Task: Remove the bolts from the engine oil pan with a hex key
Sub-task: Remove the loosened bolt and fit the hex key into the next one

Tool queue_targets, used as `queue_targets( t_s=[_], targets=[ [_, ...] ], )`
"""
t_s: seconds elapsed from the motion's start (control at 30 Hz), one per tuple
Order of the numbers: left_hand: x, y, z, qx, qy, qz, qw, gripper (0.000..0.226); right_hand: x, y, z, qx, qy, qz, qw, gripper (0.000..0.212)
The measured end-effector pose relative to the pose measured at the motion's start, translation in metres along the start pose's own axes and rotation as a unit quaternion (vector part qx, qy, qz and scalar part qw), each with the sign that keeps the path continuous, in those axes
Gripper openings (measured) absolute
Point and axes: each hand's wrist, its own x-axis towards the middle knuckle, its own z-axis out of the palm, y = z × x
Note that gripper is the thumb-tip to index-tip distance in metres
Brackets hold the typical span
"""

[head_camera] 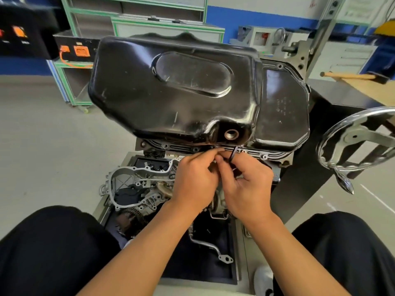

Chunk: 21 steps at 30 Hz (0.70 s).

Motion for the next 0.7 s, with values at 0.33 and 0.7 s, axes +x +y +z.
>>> queue_targets(
  t_s=[0.33, 0.7],
  targets=[
    [-0.0068, 0.0032, -0.0070, 0.011, 0.017, 0.024, 1.000, 0.026, -0.0068, 0.0003, -0.0069, 0.013, 0.000, -0.033, 0.999, 0.020],
    [-0.0049, -0.0063, -0.0007, 0.020, 0.042, 0.023, 0.999, 0.022, -0.0001, -0.0034, -0.0037, 0.009, -0.013, -0.015, 1.000, 0.011]
  ],
)
